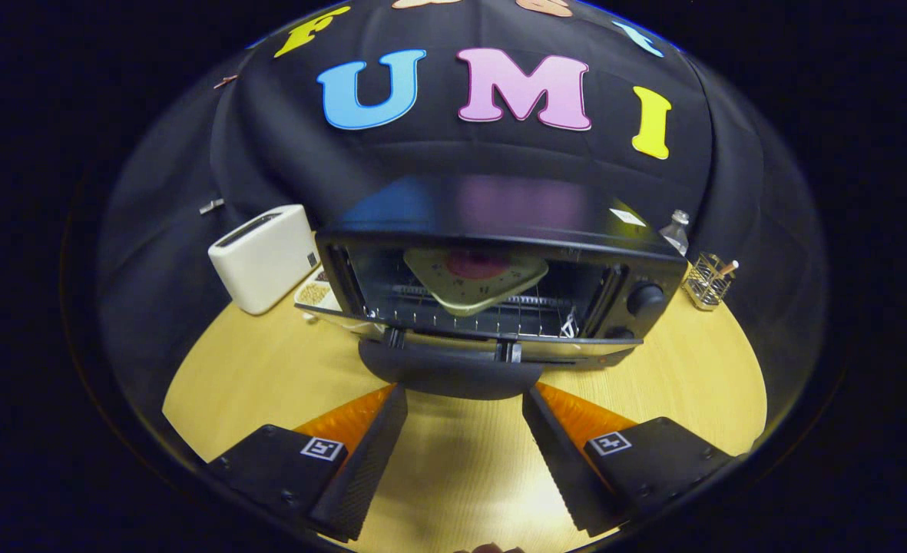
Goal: Open the toaster oven, put the food inside, and close the toaster oven door.
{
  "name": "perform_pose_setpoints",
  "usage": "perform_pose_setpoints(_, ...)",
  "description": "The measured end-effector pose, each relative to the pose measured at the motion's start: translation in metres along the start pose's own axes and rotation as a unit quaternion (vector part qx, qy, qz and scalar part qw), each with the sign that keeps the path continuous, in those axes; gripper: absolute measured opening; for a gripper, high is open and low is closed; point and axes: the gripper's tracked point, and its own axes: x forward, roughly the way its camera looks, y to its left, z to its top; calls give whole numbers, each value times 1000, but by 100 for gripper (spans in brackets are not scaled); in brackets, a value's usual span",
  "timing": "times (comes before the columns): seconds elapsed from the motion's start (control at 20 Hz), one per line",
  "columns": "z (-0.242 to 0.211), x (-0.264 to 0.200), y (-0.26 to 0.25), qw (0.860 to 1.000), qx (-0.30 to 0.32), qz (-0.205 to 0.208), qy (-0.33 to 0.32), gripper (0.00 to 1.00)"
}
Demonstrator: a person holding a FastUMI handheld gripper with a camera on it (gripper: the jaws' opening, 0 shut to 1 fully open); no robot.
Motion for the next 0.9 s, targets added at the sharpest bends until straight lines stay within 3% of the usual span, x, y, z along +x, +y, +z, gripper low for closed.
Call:
perform_pose_setpoints(0.3,37,-20,-10,998,-7,9,-54,99)
perform_pose_setpoints(0.6,71,-84,-35,991,-17,7,-131,99)
perform_pose_setpoints(0.9,116,-152,-66,976,-8,-21,-215,99)
